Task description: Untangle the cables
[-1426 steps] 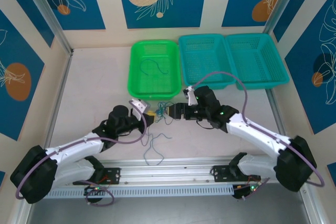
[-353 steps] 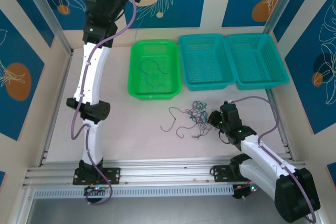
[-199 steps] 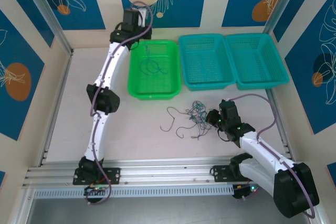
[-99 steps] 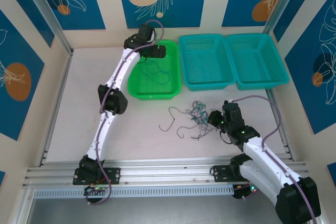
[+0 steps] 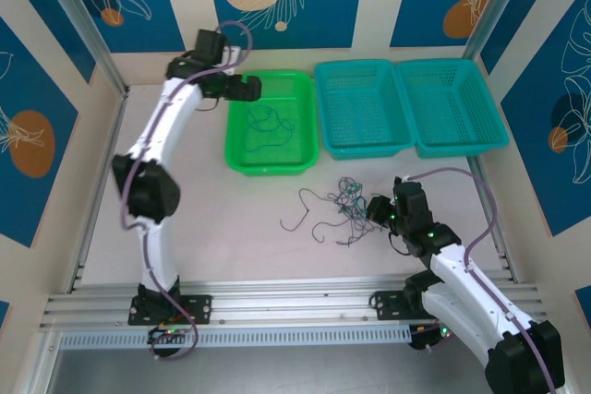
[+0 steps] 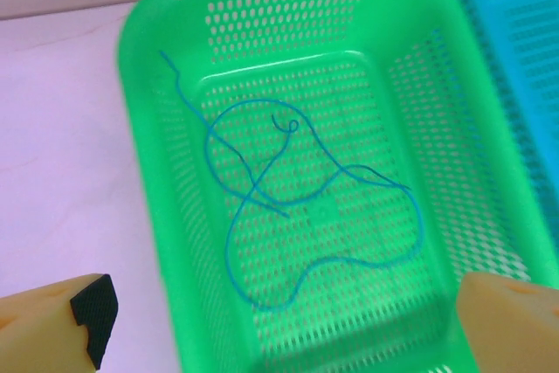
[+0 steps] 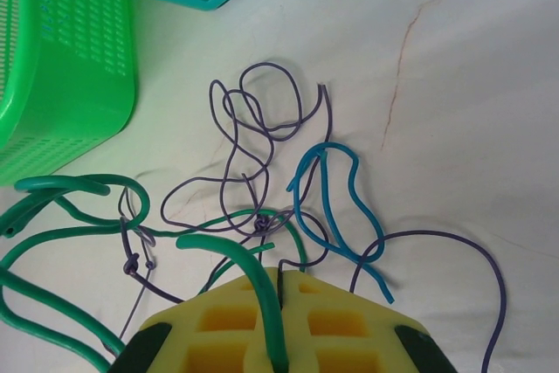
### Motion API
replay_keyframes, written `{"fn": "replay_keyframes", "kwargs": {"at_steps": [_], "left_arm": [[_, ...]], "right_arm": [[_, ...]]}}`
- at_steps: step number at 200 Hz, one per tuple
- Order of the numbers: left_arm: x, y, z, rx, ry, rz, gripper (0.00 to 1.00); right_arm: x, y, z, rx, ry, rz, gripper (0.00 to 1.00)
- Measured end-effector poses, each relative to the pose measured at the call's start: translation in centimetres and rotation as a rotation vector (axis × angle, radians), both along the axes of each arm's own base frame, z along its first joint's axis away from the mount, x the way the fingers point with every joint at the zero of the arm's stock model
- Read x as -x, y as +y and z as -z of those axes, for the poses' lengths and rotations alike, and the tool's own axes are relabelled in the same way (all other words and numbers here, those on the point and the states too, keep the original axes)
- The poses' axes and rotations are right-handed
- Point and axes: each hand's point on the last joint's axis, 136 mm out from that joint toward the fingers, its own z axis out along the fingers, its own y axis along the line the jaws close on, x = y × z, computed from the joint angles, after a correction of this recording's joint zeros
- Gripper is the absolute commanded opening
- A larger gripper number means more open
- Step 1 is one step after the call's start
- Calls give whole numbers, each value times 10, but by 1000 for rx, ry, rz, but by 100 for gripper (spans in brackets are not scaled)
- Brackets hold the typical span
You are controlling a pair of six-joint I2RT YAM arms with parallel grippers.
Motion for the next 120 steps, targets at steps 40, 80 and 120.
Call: {"fn": "replay_keyframes", "kwargs": {"at_steps": [40,80,120], "left_arm": [[95,-6,-46,144,-126,107,100],[207,-69,11,264,-166,378,100],[286,-122,69,247,-304,723,99]], "right_arm": [[1,10,-9,-6,-19,-79,2],[-5,26,-31,-22,-52,-172,1],[-5,42,-44,-45,-46,-273,0]]}}
